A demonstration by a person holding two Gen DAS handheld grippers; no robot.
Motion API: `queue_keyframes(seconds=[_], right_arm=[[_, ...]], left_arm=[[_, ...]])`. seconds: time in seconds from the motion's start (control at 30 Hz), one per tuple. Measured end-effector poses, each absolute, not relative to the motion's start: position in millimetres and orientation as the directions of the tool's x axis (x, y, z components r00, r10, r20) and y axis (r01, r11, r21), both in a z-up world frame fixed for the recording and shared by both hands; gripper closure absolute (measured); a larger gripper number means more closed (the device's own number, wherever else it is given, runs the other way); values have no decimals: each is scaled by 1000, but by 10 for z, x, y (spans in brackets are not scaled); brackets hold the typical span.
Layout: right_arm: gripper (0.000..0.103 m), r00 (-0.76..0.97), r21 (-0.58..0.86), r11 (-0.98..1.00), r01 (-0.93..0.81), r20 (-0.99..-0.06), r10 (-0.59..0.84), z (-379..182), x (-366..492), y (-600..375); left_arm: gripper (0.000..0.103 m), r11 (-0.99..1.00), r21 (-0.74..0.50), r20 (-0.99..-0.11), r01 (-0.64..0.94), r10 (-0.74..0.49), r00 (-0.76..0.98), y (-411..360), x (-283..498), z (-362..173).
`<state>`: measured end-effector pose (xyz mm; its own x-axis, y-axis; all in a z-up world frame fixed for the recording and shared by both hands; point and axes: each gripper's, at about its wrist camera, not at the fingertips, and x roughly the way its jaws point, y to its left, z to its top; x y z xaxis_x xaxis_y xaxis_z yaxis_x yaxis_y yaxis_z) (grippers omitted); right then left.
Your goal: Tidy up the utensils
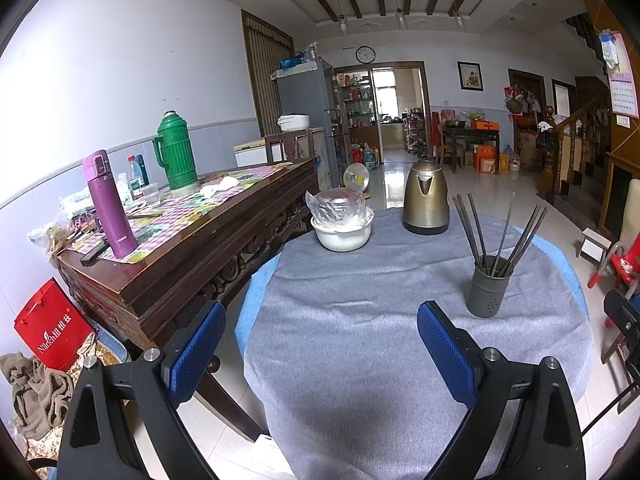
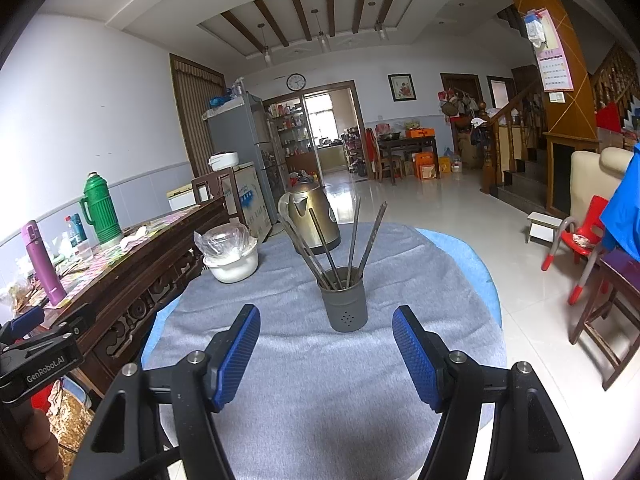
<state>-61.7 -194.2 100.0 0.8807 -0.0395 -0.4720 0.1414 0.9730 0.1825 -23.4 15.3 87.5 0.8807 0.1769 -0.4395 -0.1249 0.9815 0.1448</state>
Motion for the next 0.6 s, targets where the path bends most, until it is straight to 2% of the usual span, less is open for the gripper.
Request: queue_keyframes(seconds=[0.6], right_arm=[[31,880,183,973,144,-472,-41,1001,-616,-1930]], left_arm=[[6,981,140,-441,-131,181,879,165,-248,863]])
